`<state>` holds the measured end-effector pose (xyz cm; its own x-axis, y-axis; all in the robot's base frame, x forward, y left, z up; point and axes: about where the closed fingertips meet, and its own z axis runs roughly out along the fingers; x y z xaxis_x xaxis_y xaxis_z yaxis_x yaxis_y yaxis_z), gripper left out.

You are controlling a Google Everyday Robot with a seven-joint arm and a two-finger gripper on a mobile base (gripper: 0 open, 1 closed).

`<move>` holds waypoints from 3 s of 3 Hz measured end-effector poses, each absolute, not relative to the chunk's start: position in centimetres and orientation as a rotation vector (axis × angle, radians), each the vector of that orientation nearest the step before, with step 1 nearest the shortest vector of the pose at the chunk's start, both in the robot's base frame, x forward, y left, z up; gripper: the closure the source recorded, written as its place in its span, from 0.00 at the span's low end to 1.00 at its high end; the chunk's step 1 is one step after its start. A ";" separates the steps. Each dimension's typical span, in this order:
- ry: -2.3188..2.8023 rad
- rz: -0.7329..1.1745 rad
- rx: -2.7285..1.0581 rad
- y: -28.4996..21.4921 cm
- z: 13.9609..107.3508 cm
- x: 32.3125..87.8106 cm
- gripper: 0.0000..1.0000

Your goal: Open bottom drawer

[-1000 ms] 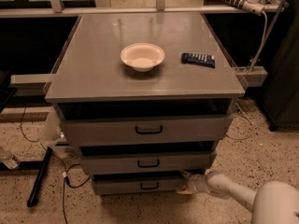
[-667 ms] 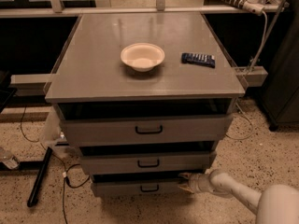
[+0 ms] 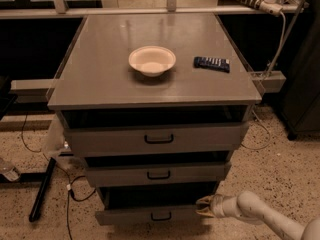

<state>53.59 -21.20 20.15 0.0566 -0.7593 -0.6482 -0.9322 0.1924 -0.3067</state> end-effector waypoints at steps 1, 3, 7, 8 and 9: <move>1.735 0.298 -1.602 -21.2 20.3 53.5 0.81; 1.742 0.301 -1.609 -20.9 20.0 53.8 0.35; 1.808 0.347 -1.615 -21.4 17.4 54.7 0.19; 1.789 0.364 -1.615 -21.1 17.8 54.3 0.42; 1.743 0.394 -1.613 -20.9 18.9 53.3 0.65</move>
Offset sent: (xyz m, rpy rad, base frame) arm -0.0005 0.0002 0.0014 0.0000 0.0000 0.0000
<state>53.33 -20.91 18.87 0.0401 -0.7354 -0.6764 -0.9549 0.1711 -0.2426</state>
